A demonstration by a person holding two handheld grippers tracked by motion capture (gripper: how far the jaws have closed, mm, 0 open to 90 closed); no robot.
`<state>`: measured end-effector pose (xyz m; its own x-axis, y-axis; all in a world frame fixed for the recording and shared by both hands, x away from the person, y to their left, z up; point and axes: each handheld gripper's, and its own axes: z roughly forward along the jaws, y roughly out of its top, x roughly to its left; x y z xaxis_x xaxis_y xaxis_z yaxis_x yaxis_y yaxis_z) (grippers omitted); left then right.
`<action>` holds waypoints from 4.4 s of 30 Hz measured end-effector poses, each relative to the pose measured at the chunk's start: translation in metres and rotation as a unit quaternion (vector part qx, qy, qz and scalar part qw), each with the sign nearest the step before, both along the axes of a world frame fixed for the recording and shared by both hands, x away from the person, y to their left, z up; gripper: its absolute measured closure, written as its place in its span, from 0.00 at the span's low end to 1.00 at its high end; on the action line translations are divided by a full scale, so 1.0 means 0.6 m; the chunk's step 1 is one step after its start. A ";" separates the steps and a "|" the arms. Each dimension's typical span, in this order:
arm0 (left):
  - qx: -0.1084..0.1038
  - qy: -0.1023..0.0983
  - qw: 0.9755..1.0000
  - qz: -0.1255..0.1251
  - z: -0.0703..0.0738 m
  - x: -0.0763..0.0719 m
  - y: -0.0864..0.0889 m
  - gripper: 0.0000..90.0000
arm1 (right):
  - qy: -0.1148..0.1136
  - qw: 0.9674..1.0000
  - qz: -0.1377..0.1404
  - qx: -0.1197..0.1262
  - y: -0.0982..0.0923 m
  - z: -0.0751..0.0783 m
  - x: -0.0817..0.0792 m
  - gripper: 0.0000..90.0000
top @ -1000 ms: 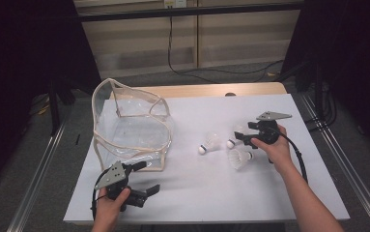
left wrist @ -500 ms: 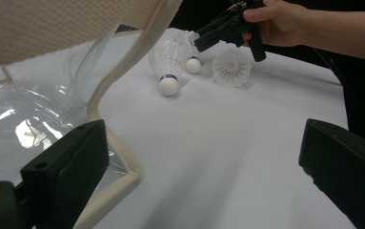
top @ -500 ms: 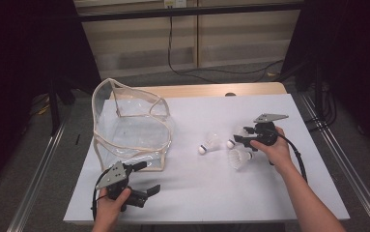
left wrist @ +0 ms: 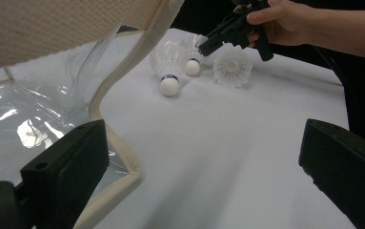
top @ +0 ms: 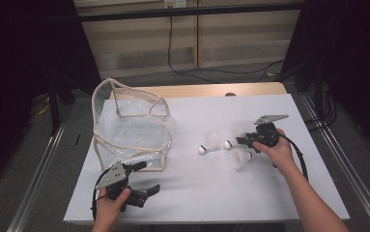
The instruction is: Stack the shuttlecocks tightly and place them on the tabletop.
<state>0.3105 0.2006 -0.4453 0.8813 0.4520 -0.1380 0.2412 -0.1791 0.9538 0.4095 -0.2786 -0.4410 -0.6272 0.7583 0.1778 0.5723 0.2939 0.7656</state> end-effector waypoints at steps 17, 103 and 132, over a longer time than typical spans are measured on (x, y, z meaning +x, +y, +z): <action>-0.004 -0.002 1.000 0.002 0.002 -0.002 0.000 0.03 | 0.014 0.999 0.007 0.028 -0.015 0.019 -0.011 1.00; -0.004 -0.004 1.000 -0.008 0.000 -0.001 -0.003 0.03 | 0.033 0.994 0.079 0.069 0.050 0.032 0.005 1.00; 0.001 0.000 1.000 -0.011 -0.002 -0.001 -0.005 0.03 | 0.051 0.991 0.102 0.074 0.067 0.010 0.014 1.00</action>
